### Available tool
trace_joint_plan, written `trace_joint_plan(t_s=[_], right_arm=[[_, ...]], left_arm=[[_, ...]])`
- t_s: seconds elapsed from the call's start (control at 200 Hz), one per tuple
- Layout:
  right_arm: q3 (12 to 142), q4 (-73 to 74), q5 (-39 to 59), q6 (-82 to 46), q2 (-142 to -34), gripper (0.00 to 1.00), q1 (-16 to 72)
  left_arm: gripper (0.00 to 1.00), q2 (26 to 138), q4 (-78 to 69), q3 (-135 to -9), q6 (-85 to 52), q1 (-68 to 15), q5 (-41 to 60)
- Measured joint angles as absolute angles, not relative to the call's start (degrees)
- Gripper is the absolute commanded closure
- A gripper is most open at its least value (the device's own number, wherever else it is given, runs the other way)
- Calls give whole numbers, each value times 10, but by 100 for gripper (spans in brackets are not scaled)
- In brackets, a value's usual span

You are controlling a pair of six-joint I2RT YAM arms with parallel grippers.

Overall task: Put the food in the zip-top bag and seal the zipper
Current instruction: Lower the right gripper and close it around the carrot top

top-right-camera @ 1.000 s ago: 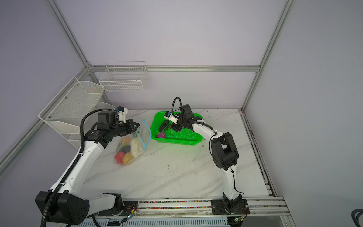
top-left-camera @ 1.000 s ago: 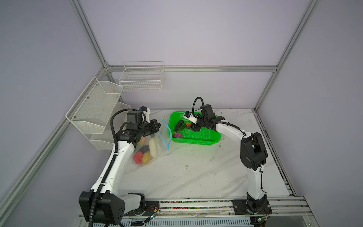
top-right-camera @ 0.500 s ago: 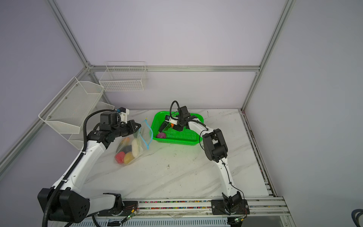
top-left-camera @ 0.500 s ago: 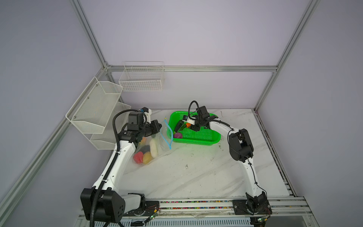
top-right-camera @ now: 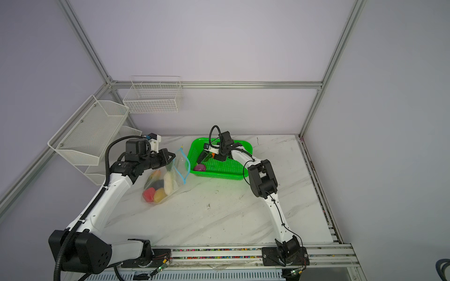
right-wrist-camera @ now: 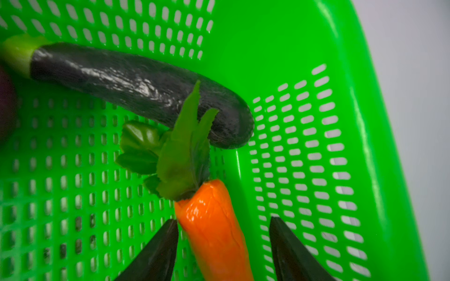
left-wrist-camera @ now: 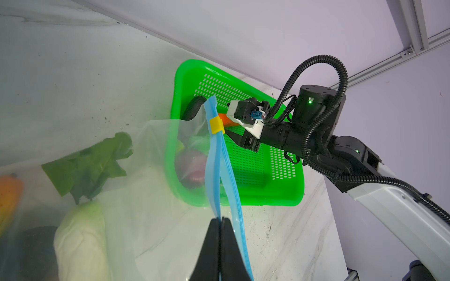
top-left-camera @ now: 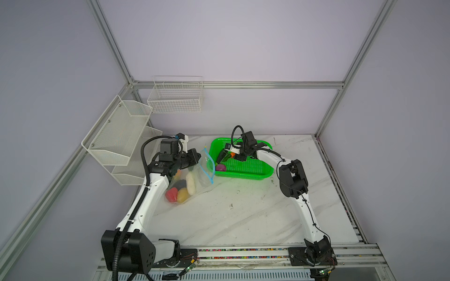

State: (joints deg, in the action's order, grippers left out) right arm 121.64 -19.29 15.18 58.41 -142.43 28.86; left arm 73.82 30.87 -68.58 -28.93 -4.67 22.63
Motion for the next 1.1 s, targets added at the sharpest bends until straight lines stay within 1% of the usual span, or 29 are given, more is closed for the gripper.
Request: trace_joint_plan(t_s=[0.19, 0.38, 0.48, 0.59, 1.1], right_arm=[[1249, -196, 148, 590, -1442, 36, 289], [1303, -213, 136, 599, -1485, 38, 289], [1322, -221, 135, 601, -1501, 36, 289], [1330, -222, 132, 603, -1502, 36, 290], [1333, -230, 114, 592, -1504, 55, 297]], left_arm=[[100, 742, 307, -685, -289, -47, 227], [100, 742, 303, -683, -289, -47, 227], [100, 742, 302, -679, -289, -47, 227], [100, 742, 301, -677, -289, -46, 227], [100, 742, 300, -677, -289, -46, 225]])
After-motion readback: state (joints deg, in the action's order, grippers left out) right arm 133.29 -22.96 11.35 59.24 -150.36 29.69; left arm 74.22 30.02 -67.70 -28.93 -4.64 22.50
